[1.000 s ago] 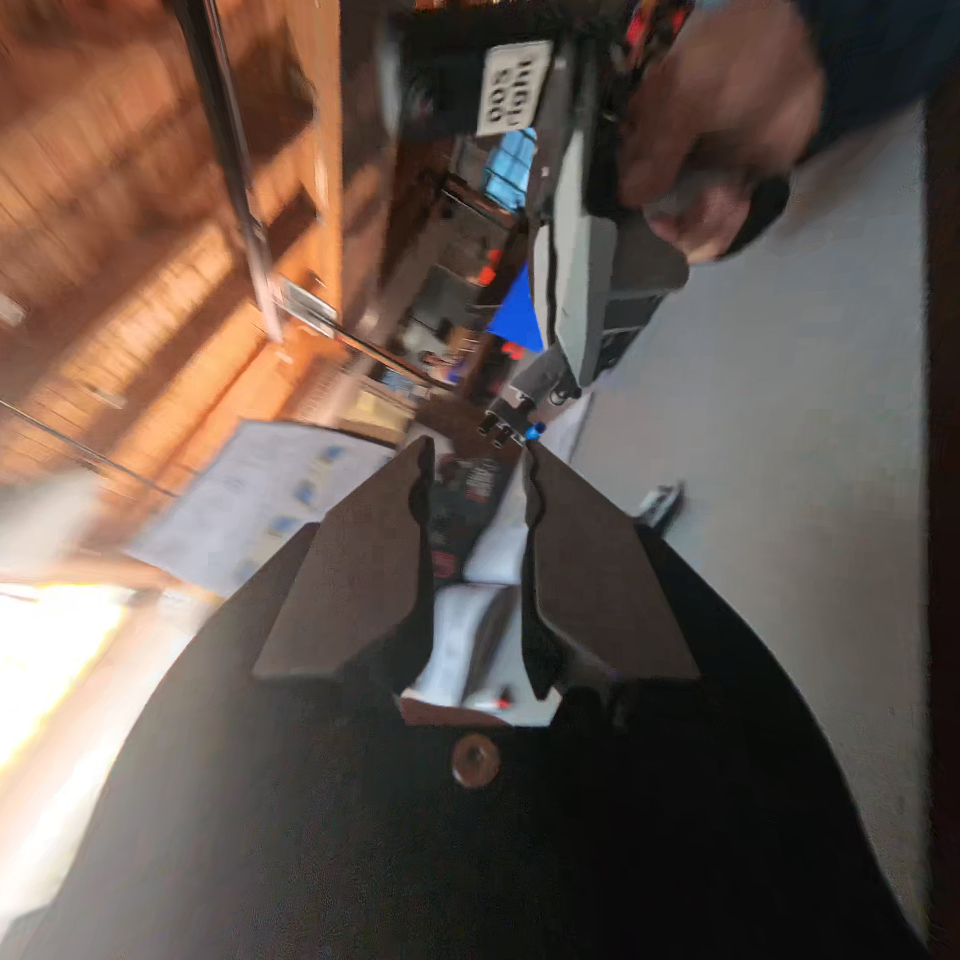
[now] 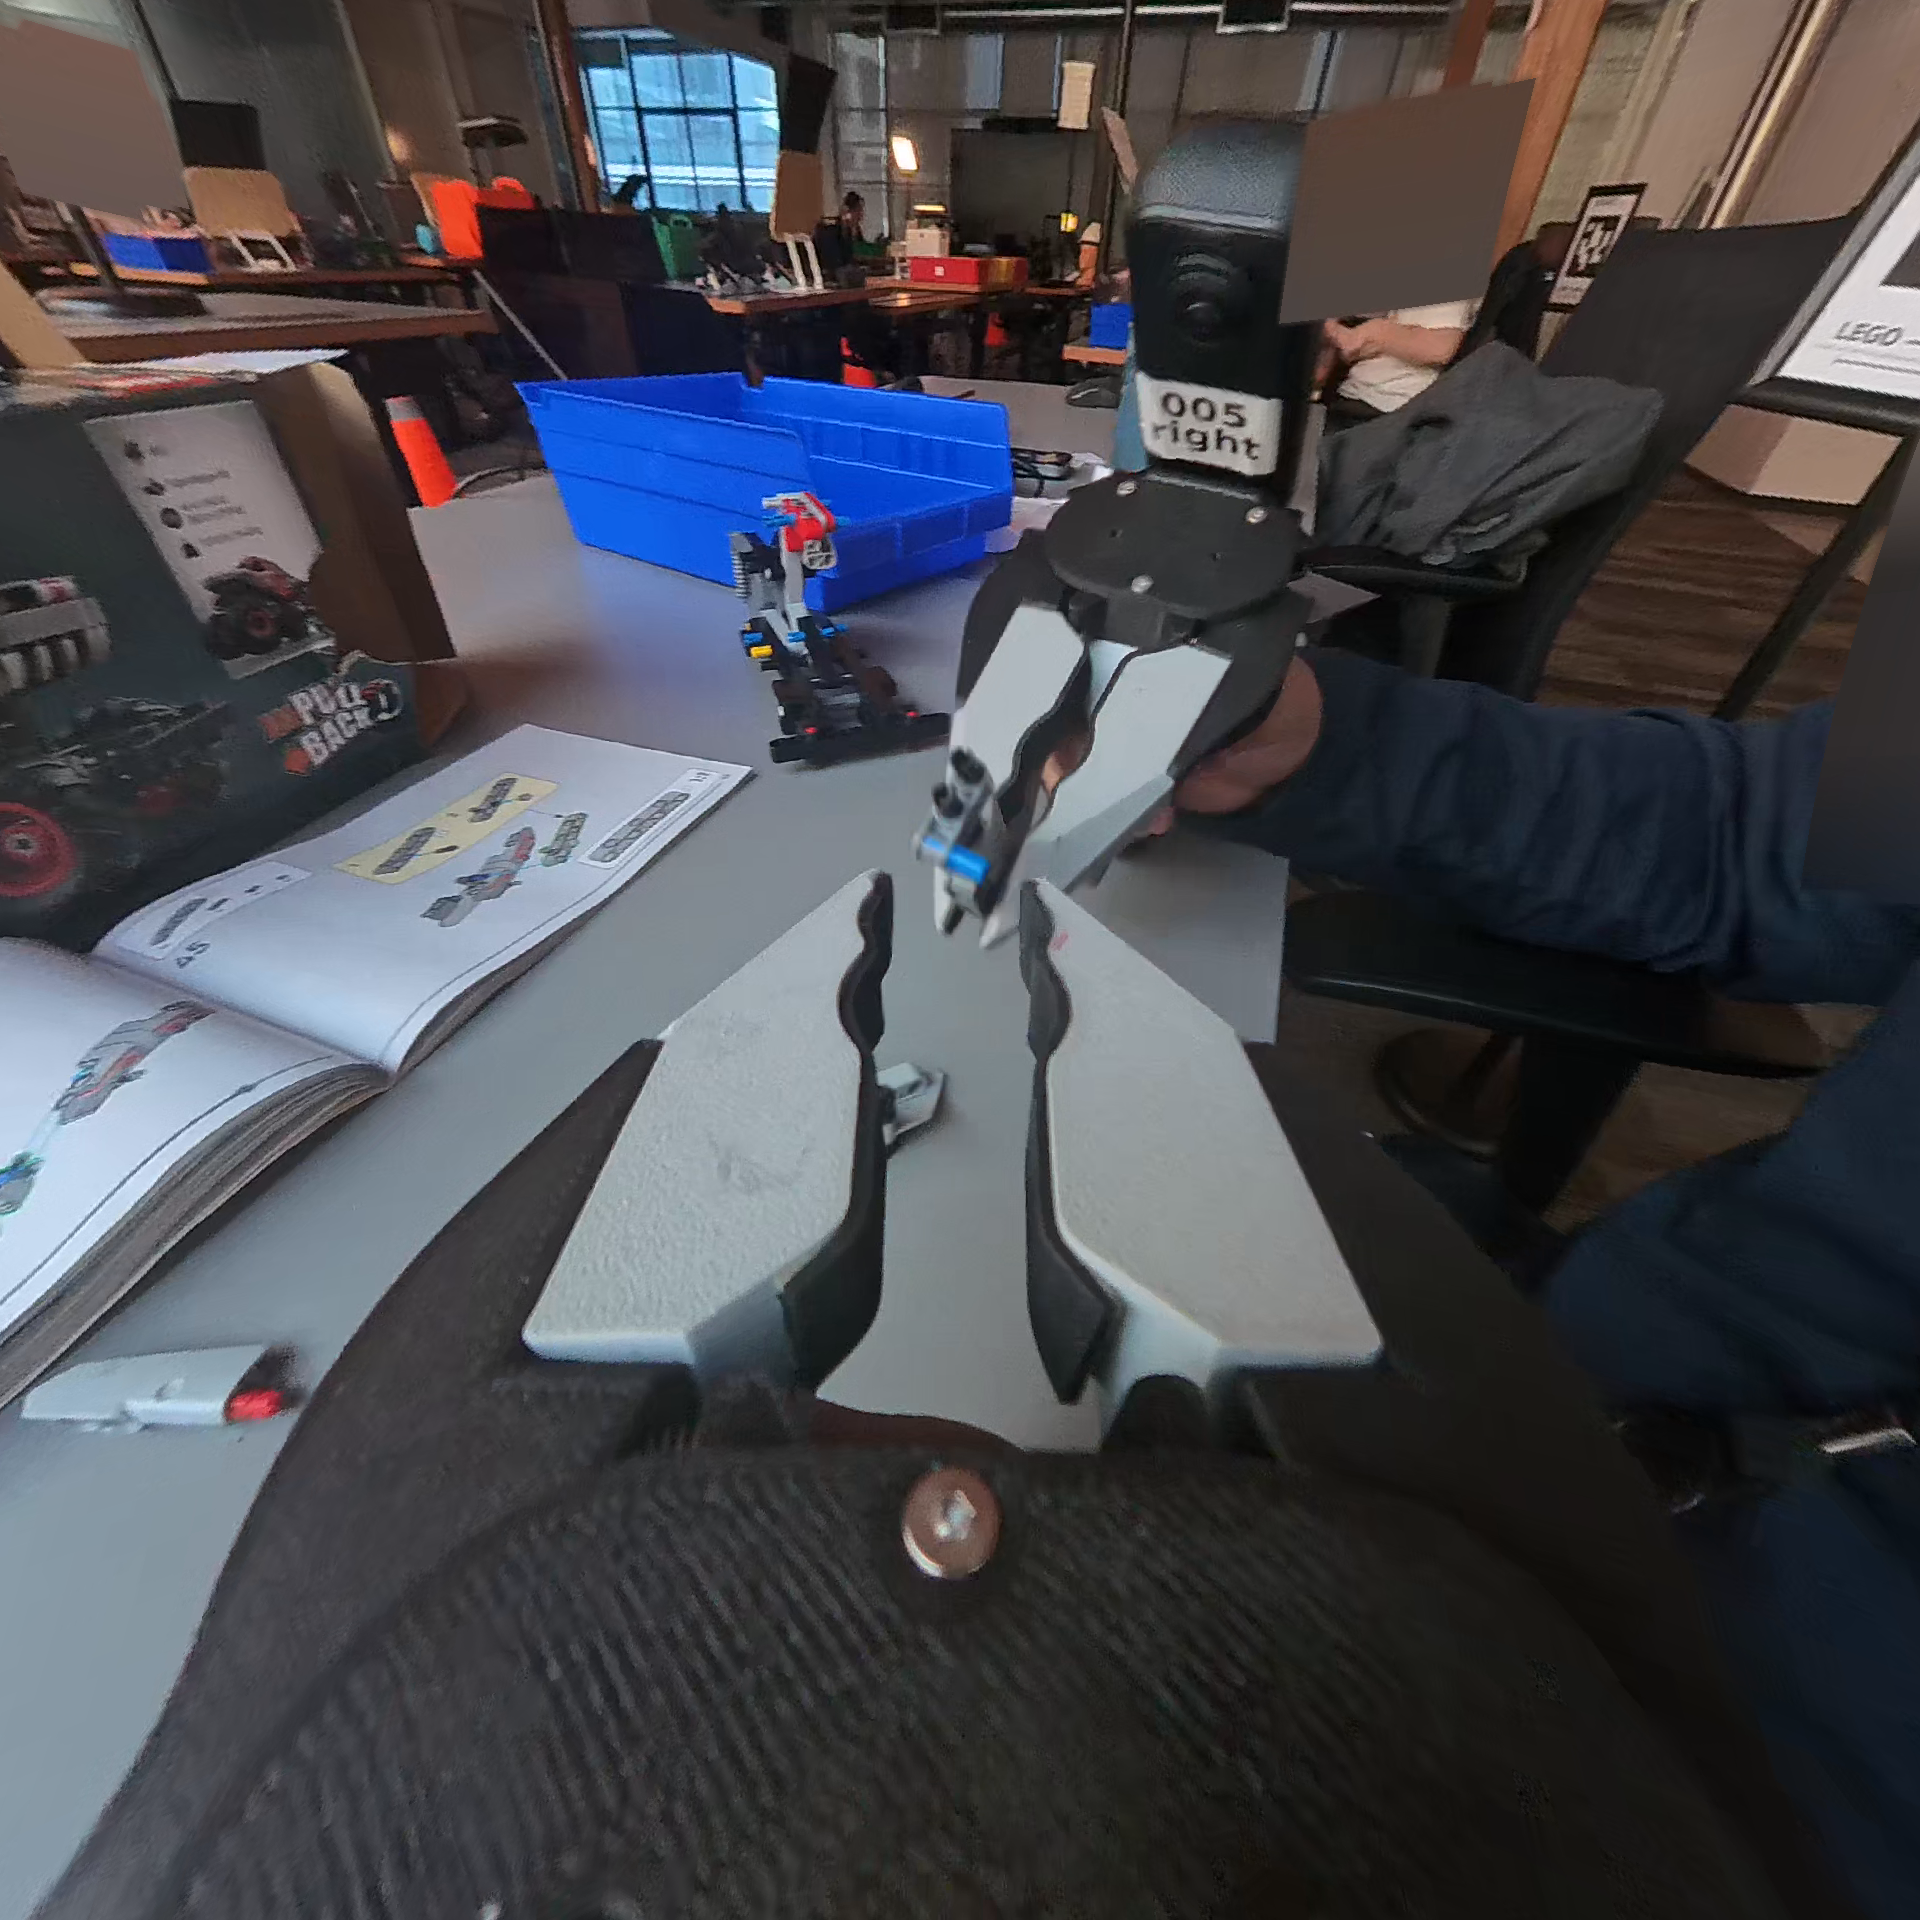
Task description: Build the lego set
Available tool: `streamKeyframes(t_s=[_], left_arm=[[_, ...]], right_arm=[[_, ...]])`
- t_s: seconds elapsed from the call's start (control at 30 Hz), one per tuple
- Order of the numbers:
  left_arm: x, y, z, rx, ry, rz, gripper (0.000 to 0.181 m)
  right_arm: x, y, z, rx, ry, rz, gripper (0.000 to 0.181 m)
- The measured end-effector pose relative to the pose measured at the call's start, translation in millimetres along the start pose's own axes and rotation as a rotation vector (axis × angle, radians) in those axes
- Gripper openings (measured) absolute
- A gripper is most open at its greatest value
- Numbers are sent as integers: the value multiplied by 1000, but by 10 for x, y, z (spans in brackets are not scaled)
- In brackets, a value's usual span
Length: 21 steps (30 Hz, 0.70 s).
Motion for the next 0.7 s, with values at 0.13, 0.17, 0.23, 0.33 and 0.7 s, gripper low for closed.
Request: streamKeyframes(t_s=[0.13,0.17,0.23,0.33,0.7], left_arm=[[-7,90,-57,-51,51,34,21],[-3,117,-75,-71,65,40,23],[23,154,-112,-120,96,29,27],[112,193,-161,-171,146,21,37],[407,181,-98,-273,95,-82,20]], right_arm=[[-95,-187,-39,-90,-2,-225,4],[-117,-251,-67,-127,21,-323,4],[-169,-325,-80,-229,59,-516,4],[-223,-306,-15,-403,83,-754,4],[-72,-95,-67,-877,228,-1055,3]])
Point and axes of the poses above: each gripper's, where its closed fingertips meet, x out along the fingers, z out of its top, y = z × x across the jaws, the point moved 5 cm from there along -x, back along the fingers, and after that the axes turned 9 degrees about x, right-handed, at the moved point
